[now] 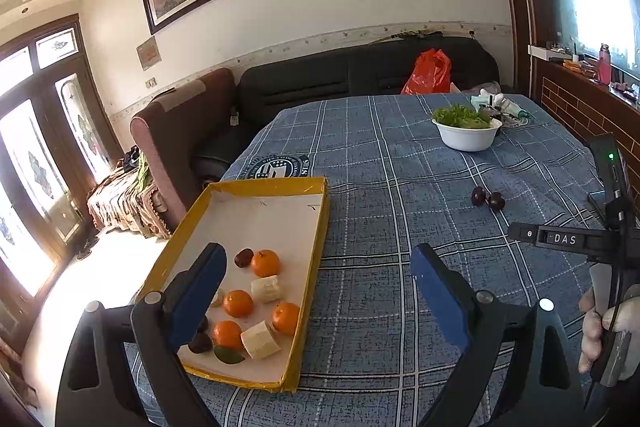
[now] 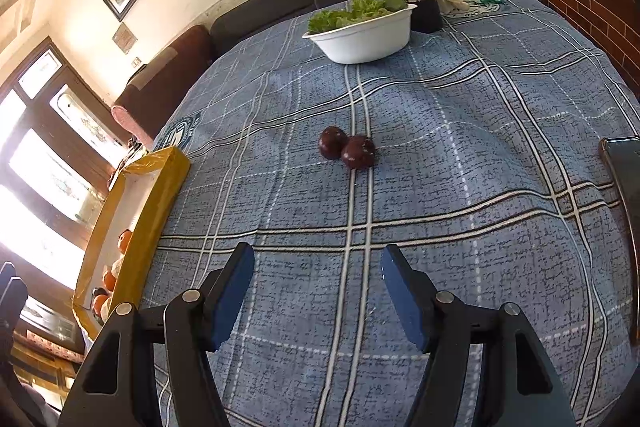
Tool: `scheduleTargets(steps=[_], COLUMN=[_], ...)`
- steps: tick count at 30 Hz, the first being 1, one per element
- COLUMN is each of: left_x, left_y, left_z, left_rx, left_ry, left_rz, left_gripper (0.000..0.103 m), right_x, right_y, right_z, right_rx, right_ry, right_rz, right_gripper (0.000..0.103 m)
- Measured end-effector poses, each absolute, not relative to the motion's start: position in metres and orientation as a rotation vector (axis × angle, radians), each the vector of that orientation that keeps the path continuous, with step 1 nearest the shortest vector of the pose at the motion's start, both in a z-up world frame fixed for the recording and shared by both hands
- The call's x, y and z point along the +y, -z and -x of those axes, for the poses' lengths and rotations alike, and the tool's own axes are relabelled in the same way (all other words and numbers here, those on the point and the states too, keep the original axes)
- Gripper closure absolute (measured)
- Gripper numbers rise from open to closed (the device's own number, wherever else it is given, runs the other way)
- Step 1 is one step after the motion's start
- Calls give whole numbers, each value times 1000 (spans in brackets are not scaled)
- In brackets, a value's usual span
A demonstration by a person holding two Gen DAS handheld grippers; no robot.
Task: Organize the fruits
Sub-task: 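Lower the right tool onto a dark plum and close it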
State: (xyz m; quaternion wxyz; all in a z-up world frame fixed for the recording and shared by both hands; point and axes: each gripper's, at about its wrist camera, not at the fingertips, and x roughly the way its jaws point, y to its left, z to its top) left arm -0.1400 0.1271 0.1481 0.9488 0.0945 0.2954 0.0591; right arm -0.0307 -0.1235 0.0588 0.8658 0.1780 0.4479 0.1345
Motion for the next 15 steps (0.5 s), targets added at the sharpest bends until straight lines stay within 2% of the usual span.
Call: scheduleTargets(steps=[15], left_x=[118], left_y=[-119], left_z=[103], left_rx=[684], left_ry=[-93], left_rz=[-209], left_gripper=[10], right_x=[-146], right_y=[-40], right_z=[4], right_rx=[965], right_ry=[-228], right_rz=[-408], right_gripper=[33])
